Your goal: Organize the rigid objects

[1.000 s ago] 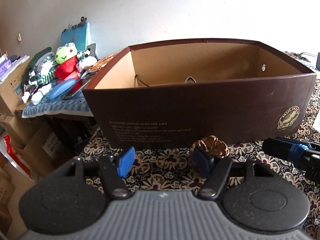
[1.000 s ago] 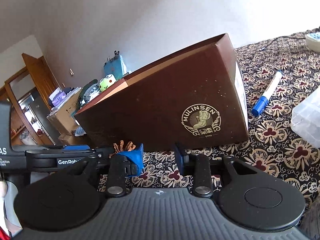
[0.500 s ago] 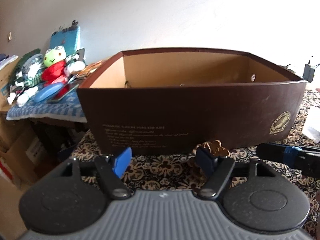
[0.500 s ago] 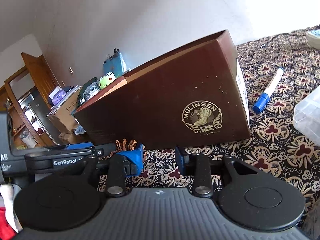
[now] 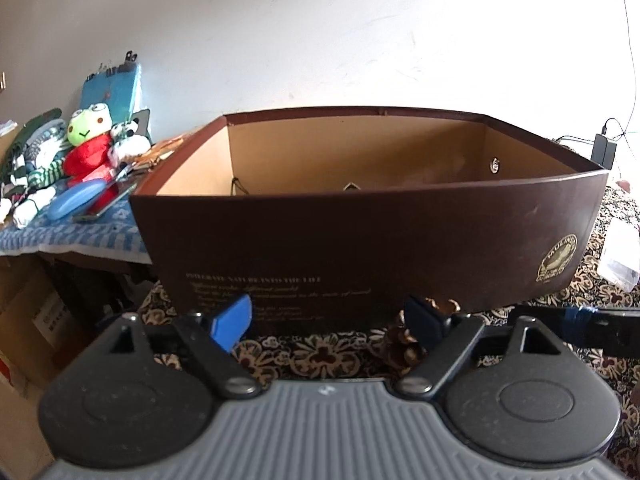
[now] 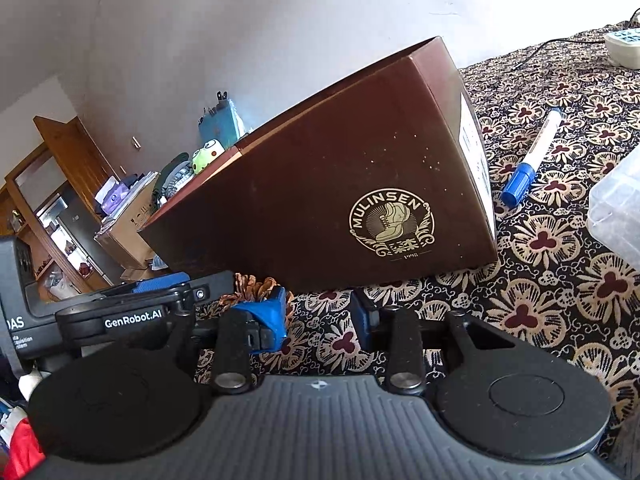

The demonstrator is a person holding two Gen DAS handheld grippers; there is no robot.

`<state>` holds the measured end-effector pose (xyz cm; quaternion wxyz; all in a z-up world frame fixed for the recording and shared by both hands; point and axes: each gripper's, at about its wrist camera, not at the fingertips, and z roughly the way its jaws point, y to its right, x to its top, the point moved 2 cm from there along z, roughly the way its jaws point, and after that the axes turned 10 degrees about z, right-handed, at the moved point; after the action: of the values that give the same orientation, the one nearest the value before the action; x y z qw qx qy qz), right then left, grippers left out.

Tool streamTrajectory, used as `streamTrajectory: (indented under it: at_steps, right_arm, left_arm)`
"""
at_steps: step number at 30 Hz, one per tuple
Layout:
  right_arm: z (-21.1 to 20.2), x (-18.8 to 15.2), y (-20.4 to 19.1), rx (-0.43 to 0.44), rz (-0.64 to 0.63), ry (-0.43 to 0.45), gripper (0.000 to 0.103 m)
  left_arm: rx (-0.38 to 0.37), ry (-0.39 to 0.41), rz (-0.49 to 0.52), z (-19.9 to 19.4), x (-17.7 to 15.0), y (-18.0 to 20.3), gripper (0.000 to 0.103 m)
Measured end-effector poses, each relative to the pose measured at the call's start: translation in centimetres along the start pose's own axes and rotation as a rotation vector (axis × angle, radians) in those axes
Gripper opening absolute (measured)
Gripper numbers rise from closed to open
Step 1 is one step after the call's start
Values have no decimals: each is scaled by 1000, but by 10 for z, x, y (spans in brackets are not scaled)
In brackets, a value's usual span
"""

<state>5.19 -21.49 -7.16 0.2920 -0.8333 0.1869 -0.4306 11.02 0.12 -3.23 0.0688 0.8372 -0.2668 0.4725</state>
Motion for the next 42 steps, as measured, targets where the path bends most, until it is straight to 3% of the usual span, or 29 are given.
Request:
streamTrajectory:
  at_steps: [8,26,32,39,42]
  right_arm:
    - [3,4,5,-2,20,-14,19]
    - [3,7,9,24,84,-45,19]
    - [13,10,-2,12,77,-69,21]
    - [17,23,-8,90,163,-50,22]
    - [23,24,-5,147,186,-92,22]
  left_arm:
    - [7,2,-13,11,-5,-8,90]
    - [-174,93,-222,12,-18,-43,90]
    - [-186,141,-115,3,-16,-28,90]
    - [-258,175,-58,-4,-17,-22,90]
    - [-299,182,0,-7,-17,-13,90]
